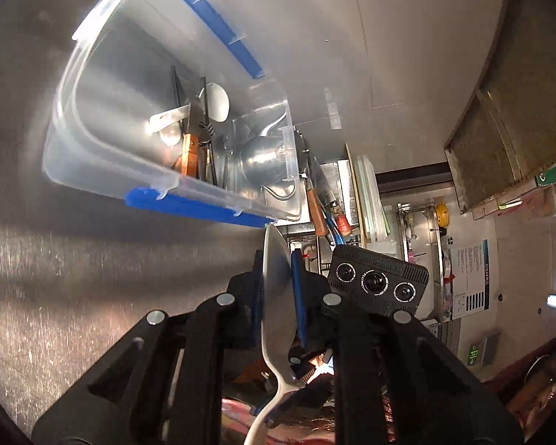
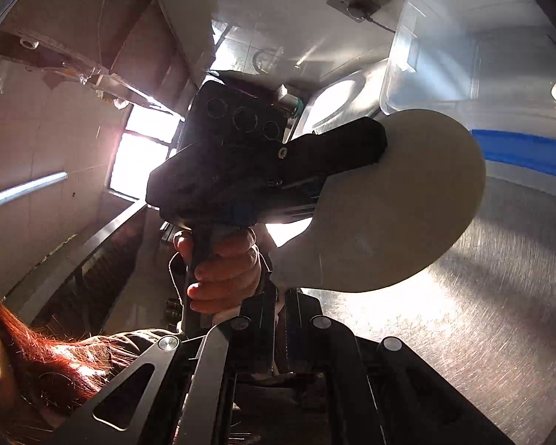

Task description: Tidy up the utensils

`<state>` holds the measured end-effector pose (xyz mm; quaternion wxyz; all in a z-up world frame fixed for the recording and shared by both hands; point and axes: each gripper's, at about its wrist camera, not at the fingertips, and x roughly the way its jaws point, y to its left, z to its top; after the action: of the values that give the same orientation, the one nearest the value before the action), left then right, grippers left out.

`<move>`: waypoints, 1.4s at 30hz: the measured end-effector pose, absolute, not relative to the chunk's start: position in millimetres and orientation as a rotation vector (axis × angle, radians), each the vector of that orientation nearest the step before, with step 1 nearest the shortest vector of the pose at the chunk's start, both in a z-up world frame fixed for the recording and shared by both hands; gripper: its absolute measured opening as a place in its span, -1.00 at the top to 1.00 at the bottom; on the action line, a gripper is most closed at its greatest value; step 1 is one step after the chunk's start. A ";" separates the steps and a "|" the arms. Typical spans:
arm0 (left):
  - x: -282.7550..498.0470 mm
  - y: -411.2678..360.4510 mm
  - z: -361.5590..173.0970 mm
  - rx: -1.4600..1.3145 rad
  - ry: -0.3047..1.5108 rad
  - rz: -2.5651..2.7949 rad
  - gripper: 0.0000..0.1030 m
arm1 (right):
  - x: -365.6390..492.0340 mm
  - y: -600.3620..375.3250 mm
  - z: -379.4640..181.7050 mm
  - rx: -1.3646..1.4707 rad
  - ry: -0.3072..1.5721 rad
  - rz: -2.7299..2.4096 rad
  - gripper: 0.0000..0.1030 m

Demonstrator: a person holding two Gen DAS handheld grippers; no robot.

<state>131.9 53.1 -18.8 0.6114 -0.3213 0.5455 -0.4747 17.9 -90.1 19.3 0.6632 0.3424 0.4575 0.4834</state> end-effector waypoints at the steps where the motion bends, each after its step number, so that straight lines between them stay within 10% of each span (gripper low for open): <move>1: 138.6 42.9 -6.1 -0.719 1.238 -1.110 0.75 | 24.5 -101.3 28.8 0.758 1.005 1.083 0.89; 9: 232.0 -38.9 37.3 -0.629 1.127 -1.114 0.74 | 110.1 -182.7 63.1 0.641 0.933 0.917 0.83; 21: 339.6 -93.8 -98.1 -0.572 1.444 -0.830 0.74 | 224.0 -202.8 -72.5 0.652 1.338 0.740 0.80; 28: 329.6 -101.0 -86.1 -0.342 1.415 -0.702 0.74 | 223.4 -194.0 -91.3 0.468 1.490 0.561 0.76; 34: 259.9 -83.7 -5.2 -0.098 1.122 -0.547 0.74 | 160.9 -195.5 -6.4 0.208 1.193 0.346 0.05; 37: 206.6 -67.0 35.8 -0.037 0.948 -0.432 0.16 | 109.4 -189.2 42.8 0.127 1.012 0.246 -0.28; 39: 169.3 -57.7 51.0 -0.032 0.862 -0.370 -0.72 | 77.9 -191.7 62.2 0.116 0.913 0.182 -0.65; 42: 121.6 -53.5 60.4 0.009 0.823 -0.305 -0.78 | 43.4 -192.6 74.6 0.106 0.814 0.071 -0.80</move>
<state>121.6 -53.5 60.4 0.9052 0.0044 0.3984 -0.1477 43.4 -192.6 74.6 0.9163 0.0515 0.3957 0.0345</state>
